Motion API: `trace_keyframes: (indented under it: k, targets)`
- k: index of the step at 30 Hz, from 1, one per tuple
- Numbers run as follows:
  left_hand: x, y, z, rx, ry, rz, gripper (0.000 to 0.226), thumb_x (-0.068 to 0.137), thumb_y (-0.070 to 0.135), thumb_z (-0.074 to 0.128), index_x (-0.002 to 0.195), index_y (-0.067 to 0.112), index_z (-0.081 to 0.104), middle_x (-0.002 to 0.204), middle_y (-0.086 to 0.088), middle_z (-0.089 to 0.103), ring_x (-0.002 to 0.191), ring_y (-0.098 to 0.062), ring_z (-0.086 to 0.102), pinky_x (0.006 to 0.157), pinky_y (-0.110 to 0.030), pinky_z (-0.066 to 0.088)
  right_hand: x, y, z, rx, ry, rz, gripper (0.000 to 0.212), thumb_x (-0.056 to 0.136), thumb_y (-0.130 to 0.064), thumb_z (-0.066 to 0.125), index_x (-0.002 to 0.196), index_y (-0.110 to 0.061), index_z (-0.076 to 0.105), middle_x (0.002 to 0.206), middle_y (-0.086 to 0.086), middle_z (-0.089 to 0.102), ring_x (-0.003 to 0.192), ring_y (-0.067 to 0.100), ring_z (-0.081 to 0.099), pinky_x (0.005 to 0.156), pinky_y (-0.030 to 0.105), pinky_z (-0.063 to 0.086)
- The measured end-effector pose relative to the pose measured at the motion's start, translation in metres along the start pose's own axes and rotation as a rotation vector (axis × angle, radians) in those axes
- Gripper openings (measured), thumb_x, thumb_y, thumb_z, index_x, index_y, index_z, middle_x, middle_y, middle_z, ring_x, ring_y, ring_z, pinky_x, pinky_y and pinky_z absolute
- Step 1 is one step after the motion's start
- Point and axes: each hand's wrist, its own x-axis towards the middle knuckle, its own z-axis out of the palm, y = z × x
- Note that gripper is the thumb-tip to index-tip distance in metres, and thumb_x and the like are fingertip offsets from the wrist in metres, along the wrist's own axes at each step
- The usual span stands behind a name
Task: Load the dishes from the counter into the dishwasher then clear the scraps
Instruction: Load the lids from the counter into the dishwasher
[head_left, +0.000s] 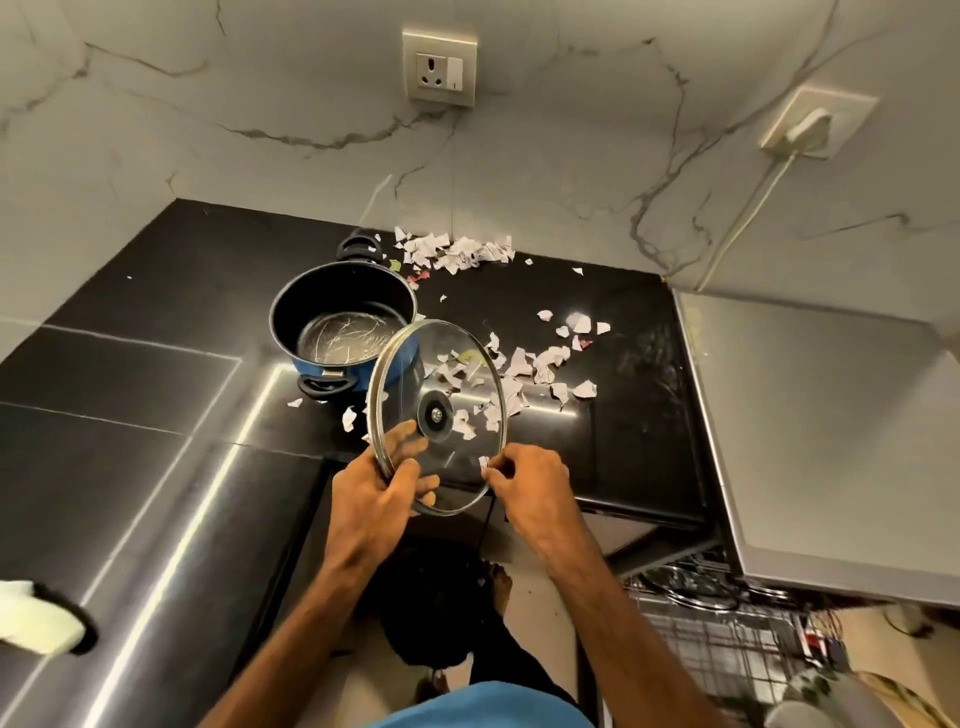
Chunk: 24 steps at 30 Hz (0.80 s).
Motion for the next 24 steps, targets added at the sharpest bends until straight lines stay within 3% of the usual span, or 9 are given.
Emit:
trace_keyframes:
  k: [7, 9, 12, 14, 16, 18, 20, 22, 24]
  targets:
    - [-0.001, -0.006, -0.012, -0.031, -0.001, -0.063, 0.03, 0.1, 0.008, 0.055, 0.118, 0.031, 0.064, 0.112, 0.002, 0.075, 0.083, -0.022, 0.078, 0.08, -0.05, 0.062, 0.014, -0.007, -0.009, -0.161, -0.161, -0.013, 0.011, 0.091, -0.034, 0.075, 0.088, -0.023, 0.075, 0.083, -0.006, 0.073, 0.078, 0.012, 0.07, 0.077, 0.036, 0.063]
    - [-0.002, -0.009, -0.015, -0.061, -0.001, -0.096, 0.027, 0.1, 0.01, 0.057, 0.118, 0.027, 0.066, 0.11, -0.001, 0.076, 0.082, -0.024, 0.078, 0.078, -0.05, 0.062, 0.024, -0.005, -0.024, 0.078, -0.234, -0.019, 0.008, 0.095, -0.03, 0.074, 0.095, -0.022, 0.076, 0.086, -0.006, 0.075, 0.077, 0.01, 0.072, 0.075, 0.029, 0.061]
    - [-0.005, -0.012, -0.017, -0.135, -0.003, -0.137, 0.023, 0.098, 0.012, 0.061, 0.119, 0.019, 0.069, 0.109, -0.005, 0.076, 0.083, -0.029, 0.077, 0.077, -0.051, 0.062, 0.032, -0.007, -0.045, 0.569, 0.012, 0.008, 0.035, 0.104, -0.033, 0.061, 0.138, -0.022, 0.06, 0.117, -0.005, 0.07, 0.084, 0.015, 0.077, 0.075, 0.025, 0.062]
    - [-0.008, -0.014, -0.018, -0.192, -0.01, -0.174, 0.024, 0.097, 0.01, 0.061, 0.118, 0.016, 0.069, 0.106, -0.008, 0.077, 0.083, -0.033, 0.077, 0.077, -0.051, 0.062, 0.03, -0.002, -0.05, 0.551, 0.122, 0.076, 0.045, 0.107, -0.042, 0.052, 0.149, -0.025, 0.049, 0.127, -0.003, 0.066, 0.086, 0.014, 0.077, 0.076, 0.027, 0.064]
    - [-0.011, -0.015, -0.017, -0.226, -0.026, -0.197, 0.023, 0.098, 0.007, 0.058, 0.117, 0.013, 0.069, 0.106, -0.01, 0.077, 0.084, -0.036, 0.076, 0.08, -0.053, 0.061, 0.022, 0.009, -0.045, 0.438, 0.049, 0.129, 0.043, 0.106, -0.051, 0.047, 0.141, -0.027, 0.056, 0.129, 0.0, 0.067, 0.097, 0.016, 0.074, 0.089, 0.039, 0.063]
    - [-0.012, -0.016, -0.013, -0.225, -0.054, -0.204, 0.024, 0.099, 0.006, 0.053, 0.116, 0.011, 0.07, 0.106, -0.012, 0.077, 0.084, -0.039, 0.076, 0.082, -0.054, 0.06, 0.008, 0.02, -0.037, 0.438, -0.097, 0.198, 0.047, 0.103, -0.06, 0.047, 0.132, -0.027, 0.062, 0.121, 0.001, 0.071, 0.1, 0.017, 0.073, 0.09, 0.042, 0.063]
    - [-0.015, -0.017, -0.007, -0.213, -0.094, -0.21, 0.027, 0.101, 0.005, 0.048, 0.117, 0.009, 0.069, 0.105, -0.014, 0.077, 0.083, -0.041, 0.075, 0.082, -0.054, 0.06, -0.008, 0.027, -0.03, 0.602, -0.218, 0.297, 0.044, 0.105, -0.057, 0.048, 0.125, -0.021, 0.064, 0.103, -0.001, 0.075, 0.08, 0.012, 0.075, 0.068, 0.03, 0.063]
    - [-0.019, -0.018, 0.002, -0.209, -0.138, -0.228, 0.028, 0.101, 0.005, 0.046, 0.117, 0.007, 0.069, 0.104, -0.015, 0.077, 0.083, -0.042, 0.075, 0.081, -0.051, 0.061, -0.02, 0.037, -0.025, 0.672, -0.203, 0.344, 0.037, 0.108, -0.049, 0.048, 0.109, -0.017, 0.066, 0.078, -0.006, 0.072, 0.054, 0.006, 0.064, 0.048, 0.025, 0.05]
    - [-0.021, -0.019, 0.012, -0.208, -0.178, -0.252, 0.028, 0.101, 0.006, 0.046, 0.117, 0.007, 0.069, 0.104, -0.016, 0.077, 0.085, -0.043, 0.075, 0.08, -0.049, 0.061, -0.027, 0.056, -0.023, 0.694, -0.141, 0.343, 0.036, 0.108, -0.046, 0.048, 0.105, -0.017, 0.07, 0.068, -0.004, 0.063, 0.048, 0.007, 0.053, 0.045, 0.027, 0.041]
